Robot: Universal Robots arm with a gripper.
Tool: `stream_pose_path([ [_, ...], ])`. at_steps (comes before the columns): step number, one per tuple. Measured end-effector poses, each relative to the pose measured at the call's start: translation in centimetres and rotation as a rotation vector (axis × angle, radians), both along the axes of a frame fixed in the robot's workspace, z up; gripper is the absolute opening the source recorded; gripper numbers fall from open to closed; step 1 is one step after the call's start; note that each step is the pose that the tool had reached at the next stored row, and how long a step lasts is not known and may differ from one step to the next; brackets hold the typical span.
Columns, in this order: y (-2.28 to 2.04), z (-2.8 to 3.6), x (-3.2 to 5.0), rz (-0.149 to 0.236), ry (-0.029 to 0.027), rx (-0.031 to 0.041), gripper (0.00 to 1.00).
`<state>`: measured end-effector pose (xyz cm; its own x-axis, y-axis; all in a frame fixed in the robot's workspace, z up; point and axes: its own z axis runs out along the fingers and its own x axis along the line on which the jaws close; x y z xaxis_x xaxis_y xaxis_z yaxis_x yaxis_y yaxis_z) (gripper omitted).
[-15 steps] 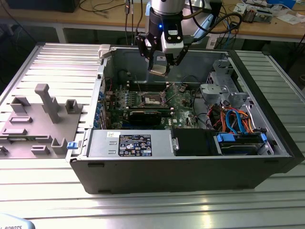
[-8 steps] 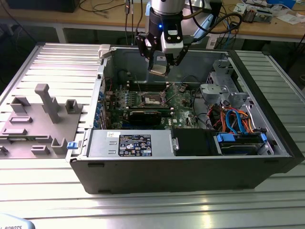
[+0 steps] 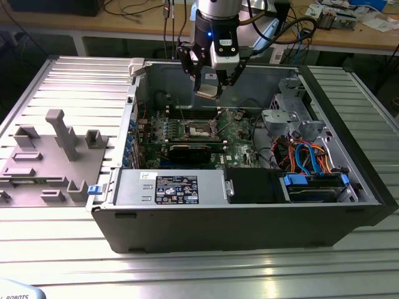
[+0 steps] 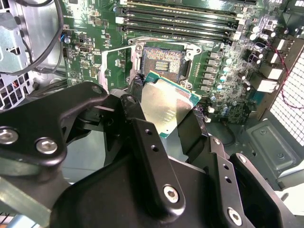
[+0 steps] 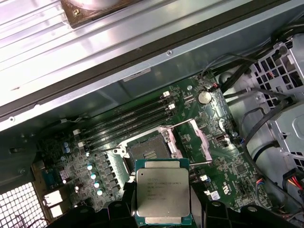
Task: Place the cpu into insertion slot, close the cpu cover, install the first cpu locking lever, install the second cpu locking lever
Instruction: 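Place the cpu into insertion slot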
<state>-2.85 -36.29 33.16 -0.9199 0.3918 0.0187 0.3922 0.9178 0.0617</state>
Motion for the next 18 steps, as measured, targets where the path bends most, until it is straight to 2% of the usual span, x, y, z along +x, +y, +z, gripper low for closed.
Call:
stream_pose_path([
  [18, 0.00, 0.00, 0.00, -0.016, 0.0000, 0.0000, 0.54],
])
